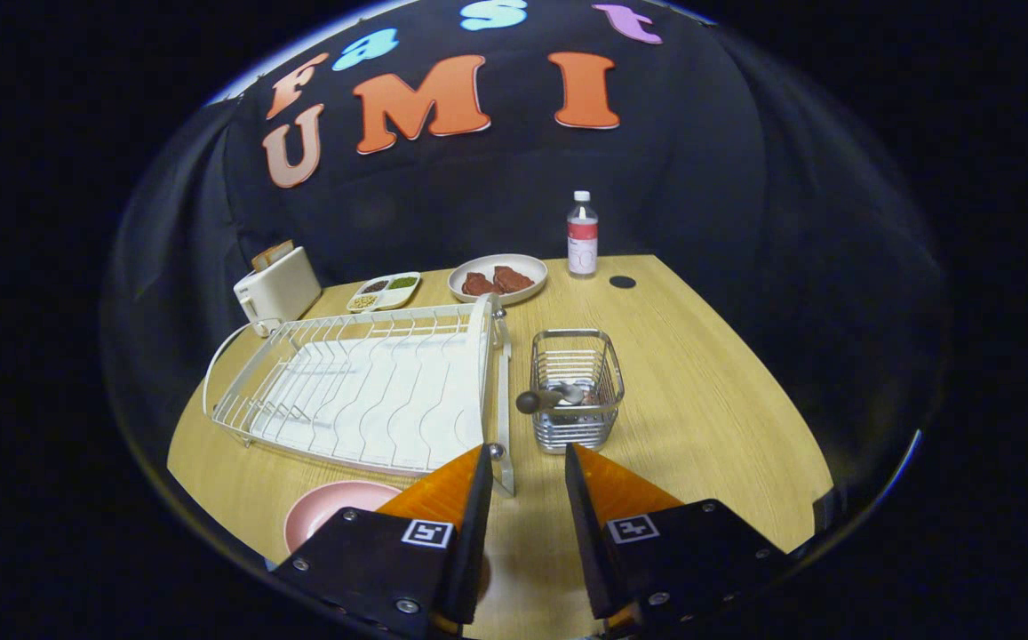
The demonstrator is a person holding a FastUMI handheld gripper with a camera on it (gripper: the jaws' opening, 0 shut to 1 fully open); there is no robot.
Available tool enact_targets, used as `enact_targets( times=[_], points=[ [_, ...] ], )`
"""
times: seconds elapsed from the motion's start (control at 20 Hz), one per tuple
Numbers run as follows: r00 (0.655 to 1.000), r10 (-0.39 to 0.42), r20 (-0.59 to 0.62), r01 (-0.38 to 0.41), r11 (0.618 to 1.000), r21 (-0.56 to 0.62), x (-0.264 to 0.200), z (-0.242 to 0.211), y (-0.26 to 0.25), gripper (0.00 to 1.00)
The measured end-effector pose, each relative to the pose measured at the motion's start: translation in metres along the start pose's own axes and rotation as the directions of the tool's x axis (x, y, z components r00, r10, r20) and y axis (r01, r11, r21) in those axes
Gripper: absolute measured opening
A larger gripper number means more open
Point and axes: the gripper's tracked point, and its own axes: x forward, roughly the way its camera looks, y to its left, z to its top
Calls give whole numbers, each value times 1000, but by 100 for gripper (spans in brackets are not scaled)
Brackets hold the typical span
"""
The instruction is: Take the plate from the dish rack, then take the spoon from the basket and place it into the plate.
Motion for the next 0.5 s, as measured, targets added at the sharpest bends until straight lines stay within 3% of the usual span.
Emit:
enact_targets(
  times=[0.3, 0.5],
  points=[
    [993, 3, 115, 13, 990, -139, 23, 21, -1, 41],
    [993, -6, 120, 28, 984, -178, 39, 25, -8, 27]
  ],
)
